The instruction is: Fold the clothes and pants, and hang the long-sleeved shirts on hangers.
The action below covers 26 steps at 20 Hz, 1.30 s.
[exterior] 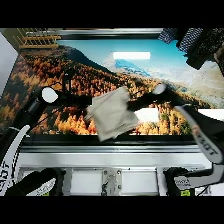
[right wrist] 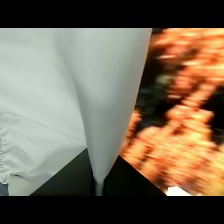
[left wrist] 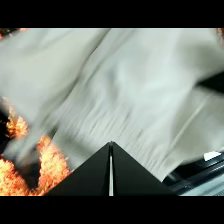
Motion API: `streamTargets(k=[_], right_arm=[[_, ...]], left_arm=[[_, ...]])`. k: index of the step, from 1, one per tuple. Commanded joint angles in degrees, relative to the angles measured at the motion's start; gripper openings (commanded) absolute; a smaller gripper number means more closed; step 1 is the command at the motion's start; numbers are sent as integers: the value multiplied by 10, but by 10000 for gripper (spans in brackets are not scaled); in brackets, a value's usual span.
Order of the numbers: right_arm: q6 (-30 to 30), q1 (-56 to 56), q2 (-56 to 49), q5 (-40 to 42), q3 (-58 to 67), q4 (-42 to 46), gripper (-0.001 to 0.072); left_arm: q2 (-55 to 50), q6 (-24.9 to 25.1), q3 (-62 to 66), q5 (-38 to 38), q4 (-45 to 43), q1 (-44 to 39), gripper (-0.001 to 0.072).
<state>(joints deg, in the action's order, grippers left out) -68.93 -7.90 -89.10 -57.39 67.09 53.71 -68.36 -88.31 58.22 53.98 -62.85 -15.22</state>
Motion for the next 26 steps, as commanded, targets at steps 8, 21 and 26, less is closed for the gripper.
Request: streamTargets(k=[8, 21, 26], right_arm=[[-260, 565, 148, 26, -38, 188, 21], [-280, 631, 299, 82, -282, 294, 587], [-110, 582, 380, 86, -177, 225, 582]], left_arm=[[0, -2, 0, 0, 0, 0, 3], [0, -2, 0, 8, -1, 0, 3], [8, -27, -4, -20, -2, 3, 3]])
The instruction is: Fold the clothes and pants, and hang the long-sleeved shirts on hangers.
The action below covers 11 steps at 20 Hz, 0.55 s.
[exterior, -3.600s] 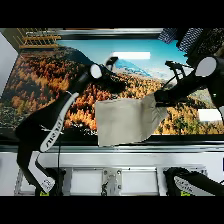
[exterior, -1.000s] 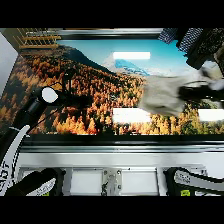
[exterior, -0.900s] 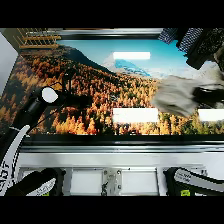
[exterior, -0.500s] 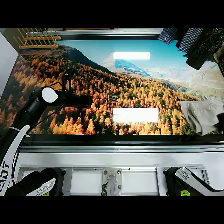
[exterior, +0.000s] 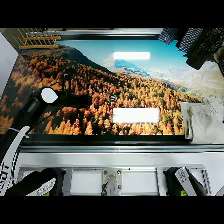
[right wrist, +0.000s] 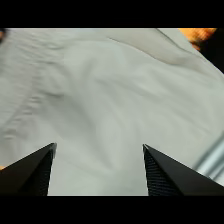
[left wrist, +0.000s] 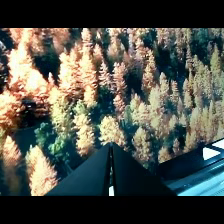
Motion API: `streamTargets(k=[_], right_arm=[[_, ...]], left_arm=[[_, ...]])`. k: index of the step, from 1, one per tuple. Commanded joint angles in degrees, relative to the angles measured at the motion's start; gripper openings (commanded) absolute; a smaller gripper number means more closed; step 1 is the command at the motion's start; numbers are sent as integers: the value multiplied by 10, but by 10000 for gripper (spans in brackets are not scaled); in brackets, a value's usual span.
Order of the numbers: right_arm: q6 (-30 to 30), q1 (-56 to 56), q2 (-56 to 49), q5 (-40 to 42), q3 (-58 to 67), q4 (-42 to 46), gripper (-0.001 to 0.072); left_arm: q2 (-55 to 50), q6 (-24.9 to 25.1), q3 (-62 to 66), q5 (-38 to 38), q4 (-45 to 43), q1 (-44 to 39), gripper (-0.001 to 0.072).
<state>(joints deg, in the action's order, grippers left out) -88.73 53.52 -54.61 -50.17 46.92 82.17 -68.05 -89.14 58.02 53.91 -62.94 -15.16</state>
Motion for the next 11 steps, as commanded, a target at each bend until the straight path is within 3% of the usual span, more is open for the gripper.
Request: streamTargets(k=[1, 2, 4, 6, 9, 10, 11], right_arm=[[137, -87, 47, 8, 24, -128, 583], [184, -179, 47, -4, 24, -212, 583], [219, -320, 37, -3, 21, -297, 582], [220, -523, 6, 53, 21, -322, 583], [220, -650, -29, 99, 21, -321, 583], [219, -679, -54, 88, 21, -321, 25], [219, -679, -56, 88, 21, -321, 25]], left_arm=[[21, -34, -21, -46, -1, 4, 3], [43, -40, -50, -70, -1, 4, 3], [69, -44, -89, -90, 0, 4, 3], [83, -44, -104, -93, 1, 4, 3], [83, -44, -87, -89, 1, 2, 3], [82, -43, -66, -90, 0, 2, 3], [82, -43, -66, -91, 0, 2, 3]])
